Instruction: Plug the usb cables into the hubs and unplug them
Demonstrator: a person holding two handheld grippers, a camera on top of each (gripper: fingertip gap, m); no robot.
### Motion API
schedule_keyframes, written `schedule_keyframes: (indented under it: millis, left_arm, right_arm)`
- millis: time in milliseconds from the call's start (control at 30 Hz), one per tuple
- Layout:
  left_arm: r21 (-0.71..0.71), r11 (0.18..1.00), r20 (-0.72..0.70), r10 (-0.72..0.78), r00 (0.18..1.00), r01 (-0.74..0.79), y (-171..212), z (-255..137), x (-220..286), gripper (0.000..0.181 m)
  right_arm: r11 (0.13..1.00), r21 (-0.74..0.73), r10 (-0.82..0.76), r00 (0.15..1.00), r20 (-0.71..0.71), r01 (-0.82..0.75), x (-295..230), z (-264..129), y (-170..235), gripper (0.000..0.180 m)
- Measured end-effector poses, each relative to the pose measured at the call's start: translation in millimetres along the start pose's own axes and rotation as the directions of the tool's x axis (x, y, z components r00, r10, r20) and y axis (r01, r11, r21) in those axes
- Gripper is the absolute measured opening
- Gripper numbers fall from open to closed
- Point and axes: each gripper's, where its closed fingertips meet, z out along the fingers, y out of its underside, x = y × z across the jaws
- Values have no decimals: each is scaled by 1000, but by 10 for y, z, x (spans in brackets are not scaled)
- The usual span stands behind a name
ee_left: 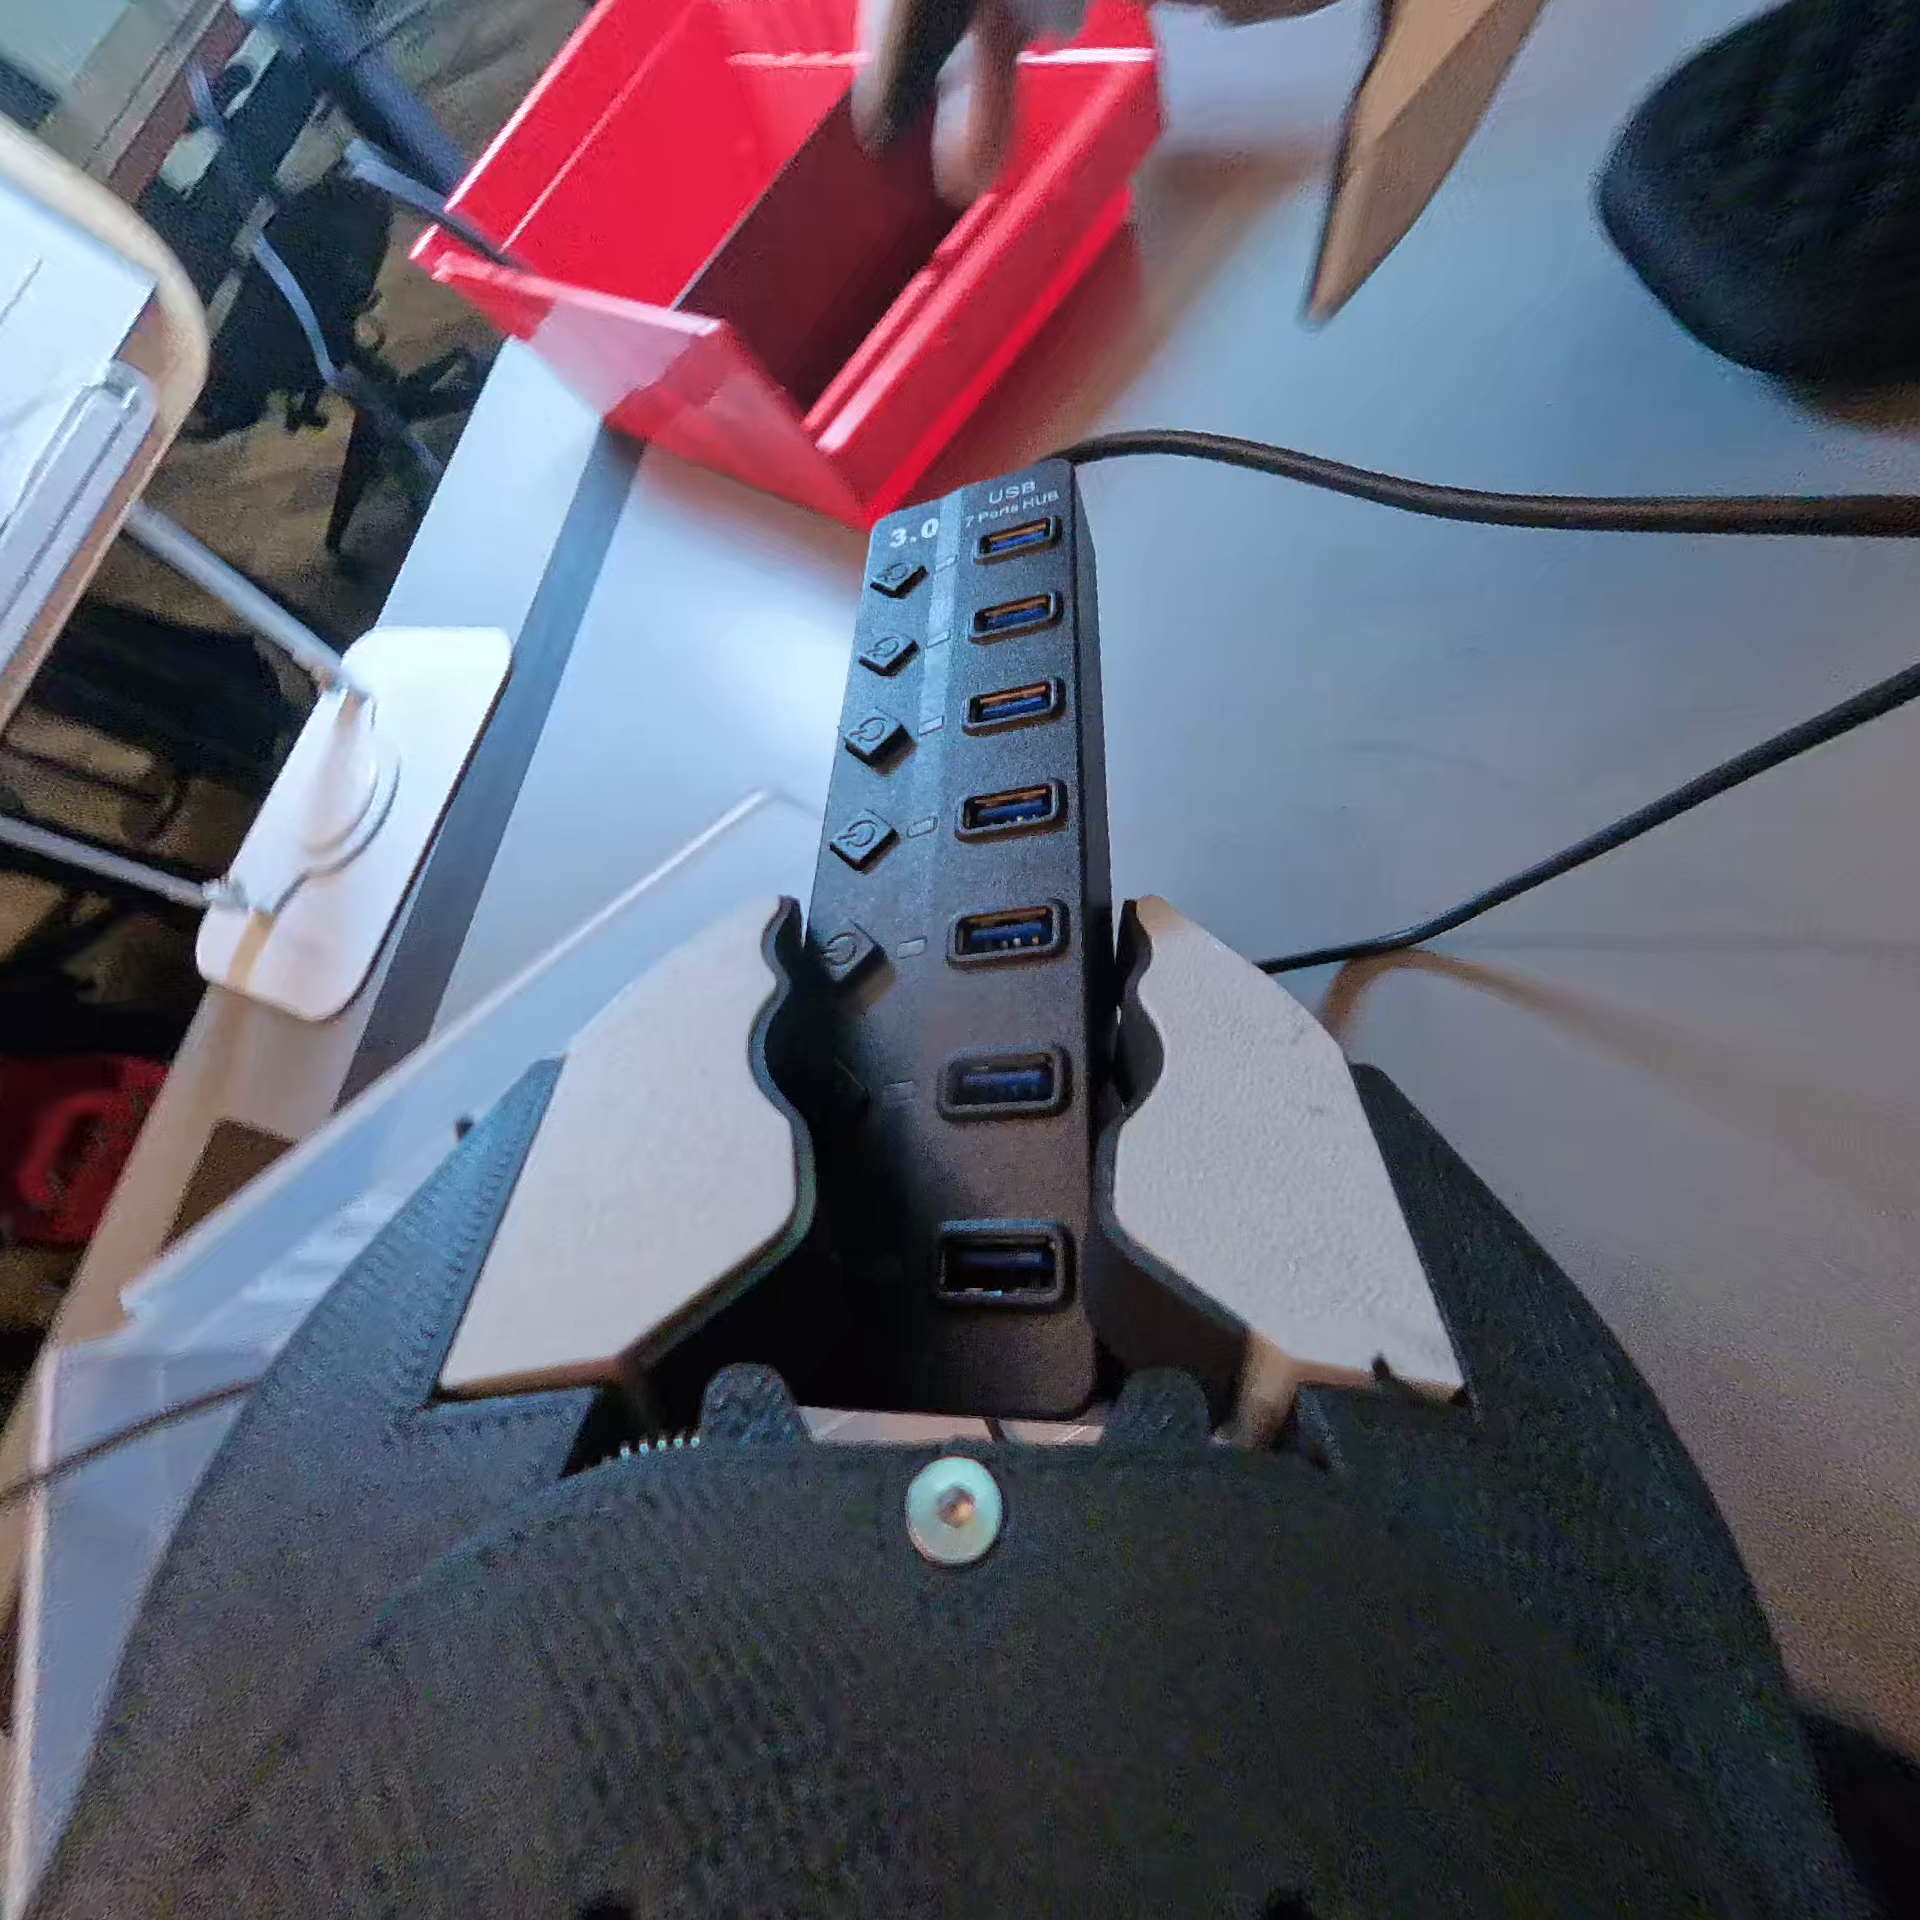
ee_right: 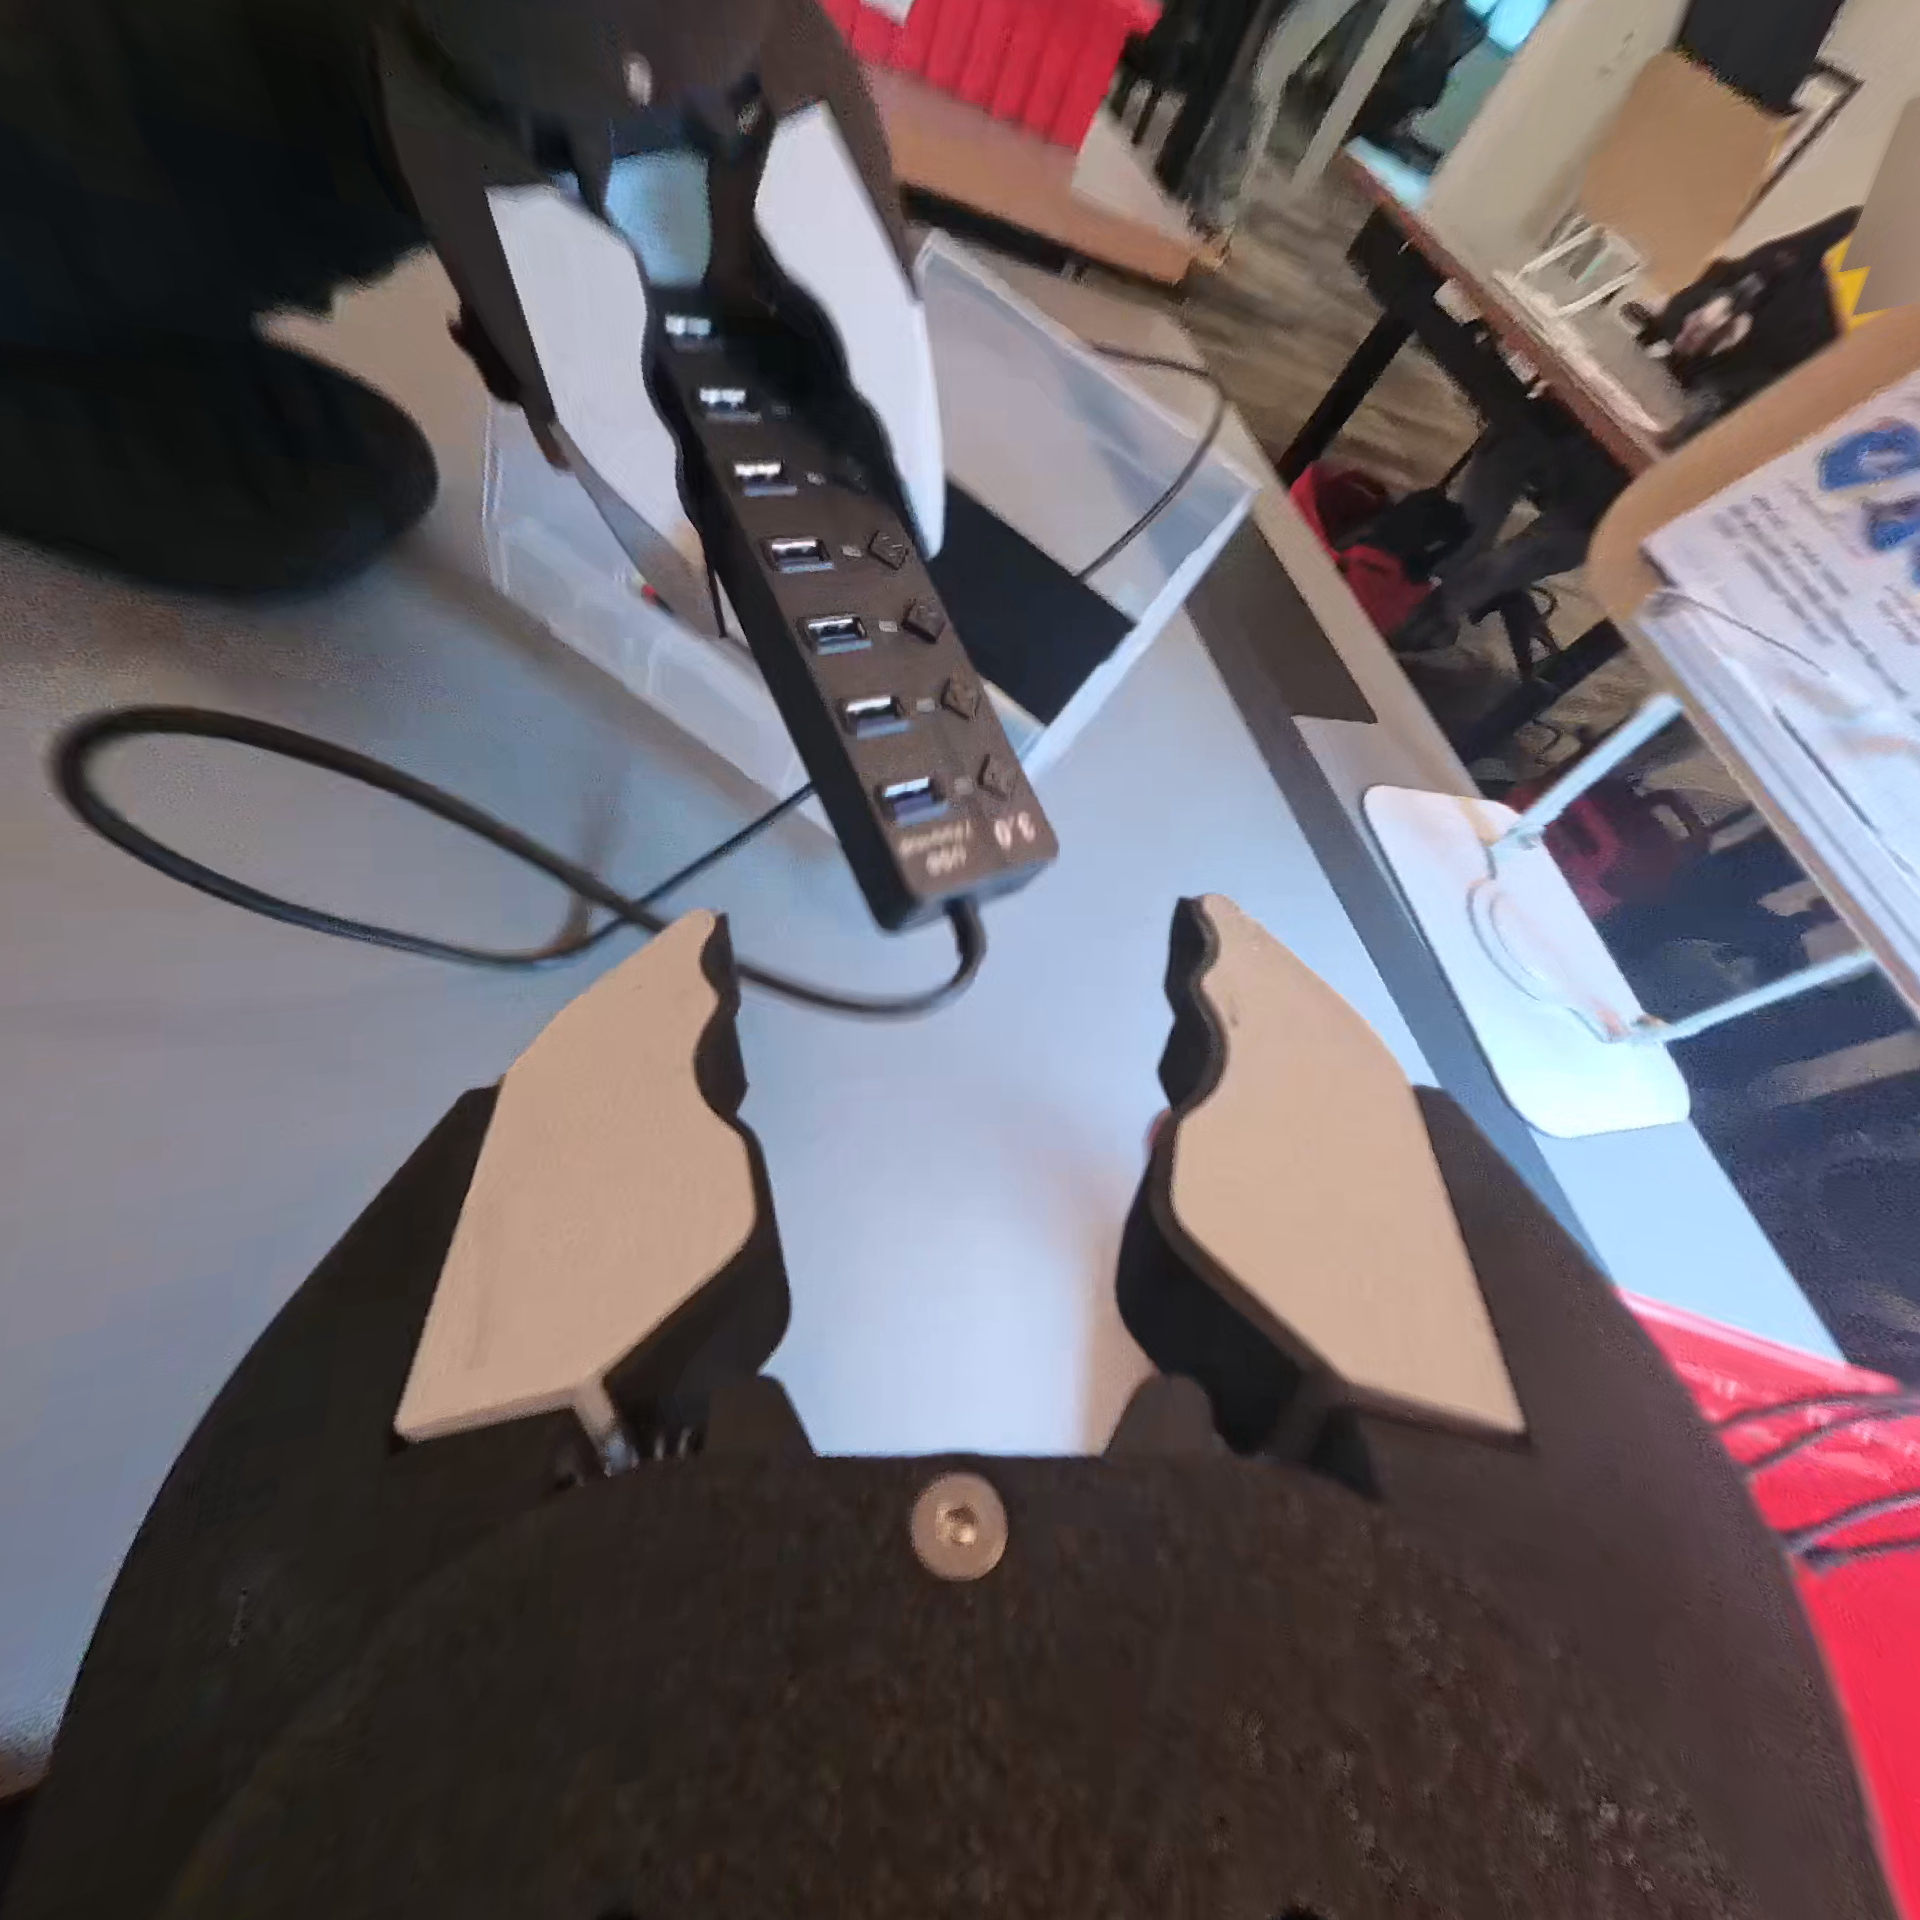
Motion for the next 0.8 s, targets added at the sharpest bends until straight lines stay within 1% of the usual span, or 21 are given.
schedule_keyframes:
  millis: [100, 133, 167, 200, 267, 333, 400, 433, 467, 533, 567, 633, 700, 733, 767, 800]
  left_arm:
    - [29, 989, -40, 144, 989, -142, -265, 35, 298, 58]
    - [6, 981, -40, 194, 980, -194, -298, 53, 366, 58]
    - [-23, 970, -45, 241, 970, -242, -299, 65, 422, 58]
    - [2, 967, -53, 254, 966, -255, -351, 45, 476, 56]
    - [107, 977, -52, 189, 981, -183, -524, -145, 460, 52]
    - [192, 976, -8, 103, 995, -100, -636, -467, 272, 53]
    - [218, 976, -58, 7, 998, 6, -605, -761, 198, 54]
    - [187, 981, -93, -25, 995, 42, -517, -845, 209, 53]
    - [117, 992, -110, -43, 993, 56, -370, -871, 232, 51]
    - [-98, 994, -94, -47, 994, 38, 40, -784, 298, 51]
    - [-209, 978, -87, -37, 996, 18, 256, -697, 355, 52]
    - [-416, 909, -73, 6, 997, -36, 671, -514, 466, 52]
    - [-577, 812, -58, 61, 996, -83, 998, -389, 515, 50]
    - [-628, 773, -34, 90, 995, -92, 1106, -344, 485, 45]
    - [-665, 742, -35, 85, 996, -87, 1193, -322, 485, 49]
    - [-678, 732, -34, 63, 997, -69, 1232, -312, 482, 41]
  right_arm:
    - [988, -114, -91, 987, 132, 106, -391, 338, 33, 85]
    - [974, -167, -124, 977, 175, 153, -520, 443, 91, 84]
    - [957, -205, -172, 970, 173, 206, -564, 527, 145, 70]
    - [943, -227, -208, 963, 174, 245, -590, 576, 202, 58]
    - [962, -205, -134, 966, 221, 180, -631, 562, 236, 58]
    - [982, -160, -60, 973, 222, 97, -582, 457, 251, 58]
    - [996, -87, 38, 973, 227, -19, -513, 299, 235, 58]
    - [996, -53, 86, 971, 223, -76, -454, 207, 229, 58]
    - [993, -23, 122, 971, 207, -120, -382, 110, 230, 58]
    - [978, 58, 189, 967, 173, -201, -229, -89, 202, 57]
    - [965, 107, 220, 962, 164, -239, -158, -191, 165, 58]
    - [944, 191, 246, 959, 139, -270, -26, -403, 74, 57]
    - [930, 260, 242, 966, 97, -259, 100, -636, -48, 58]
    - [927, 284, 235, 969, 73, -246, 151, -765, -107, 57]
    - [924, 307, 225, 973, 45, -227, 196, -899, -160, 57]
    - [921, 325, 221, 975, 22, -216, 235, -1035, -203, 57]
